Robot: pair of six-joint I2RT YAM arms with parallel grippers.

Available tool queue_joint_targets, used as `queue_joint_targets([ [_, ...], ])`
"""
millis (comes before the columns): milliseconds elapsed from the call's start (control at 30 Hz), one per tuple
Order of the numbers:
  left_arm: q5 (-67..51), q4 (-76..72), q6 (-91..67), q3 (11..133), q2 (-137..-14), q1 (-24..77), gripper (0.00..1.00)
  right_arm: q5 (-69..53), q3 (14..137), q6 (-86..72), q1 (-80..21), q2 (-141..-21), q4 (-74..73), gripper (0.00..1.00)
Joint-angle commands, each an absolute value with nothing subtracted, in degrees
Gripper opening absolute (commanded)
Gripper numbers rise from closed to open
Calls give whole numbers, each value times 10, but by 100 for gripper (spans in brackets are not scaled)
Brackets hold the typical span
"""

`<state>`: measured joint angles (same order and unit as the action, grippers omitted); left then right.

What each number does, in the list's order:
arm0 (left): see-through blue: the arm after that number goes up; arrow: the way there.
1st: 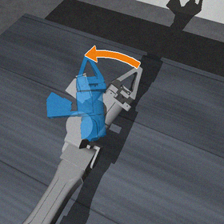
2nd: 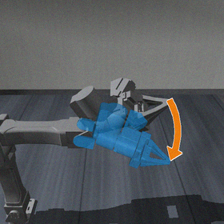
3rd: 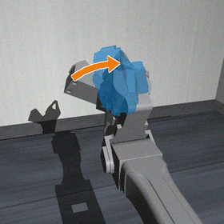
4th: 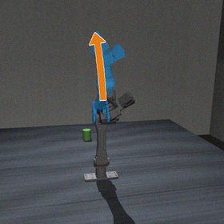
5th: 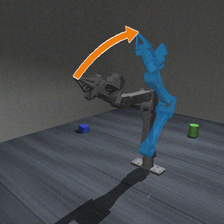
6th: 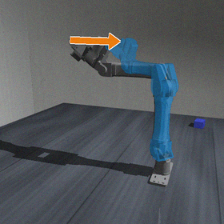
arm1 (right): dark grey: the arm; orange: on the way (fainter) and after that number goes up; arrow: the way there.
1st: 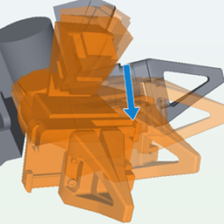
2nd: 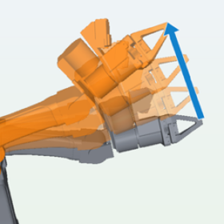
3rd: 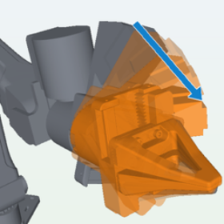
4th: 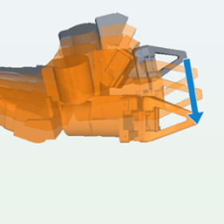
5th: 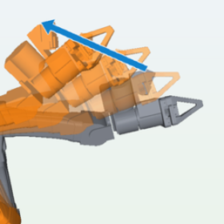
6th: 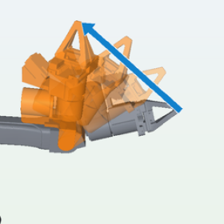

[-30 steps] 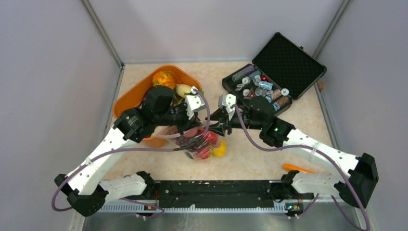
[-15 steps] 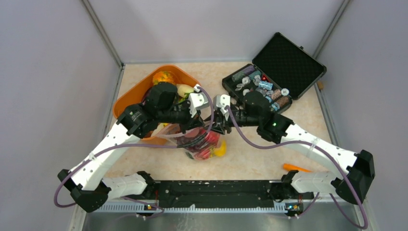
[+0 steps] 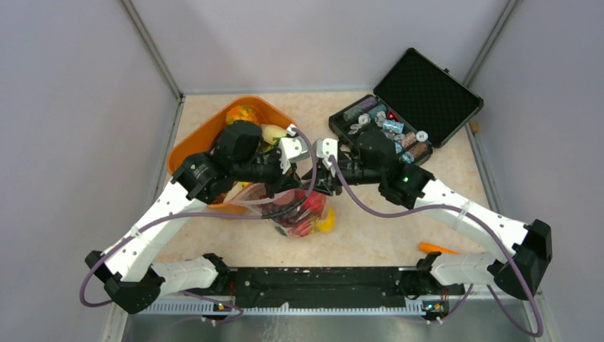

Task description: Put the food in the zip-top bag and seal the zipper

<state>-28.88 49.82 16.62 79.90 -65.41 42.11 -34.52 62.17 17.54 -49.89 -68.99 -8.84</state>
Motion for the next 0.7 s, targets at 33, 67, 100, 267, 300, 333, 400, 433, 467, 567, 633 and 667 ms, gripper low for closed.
queue_joint_targets([
  [33,-295,494,169,828,-659,425,0,-353,665,195,-505,-696,-102,25],
  [67,-294,494,169,830,-659,425,0,-352,668,197,-505,-699,-108,23],
  [100,-293,492,169,830,-659,425,0,-352,670,198,-505,-701,-113,18],
  [267,-290,496,170,832,-666,425,0,-347,672,198,-509,-703,-115,0],
  [300,-288,498,170,832,-667,425,0,-339,672,194,-511,-703,-112,0],
  [333,-283,500,170,831,-666,425,0,-323,671,187,-511,-701,-108,0],
  [400,-264,502,171,823,-659,426,0,-292,666,174,-511,-697,-102,0],
  [433,-251,501,172,812,-652,425,0,-277,661,169,-512,-692,-96,0],
  [467,-235,499,172,802,-644,425,0,-264,653,163,-511,-685,-87,0],
  [567,-197,493,173,769,-616,426,0,-252,632,145,-511,-662,-58,0],
  [633,-177,490,176,753,-598,425,0,-256,623,137,-511,-652,-49,0],
  [667,-168,490,177,748,-590,425,0,-259,621,134,-511,-650,-47,0],
])
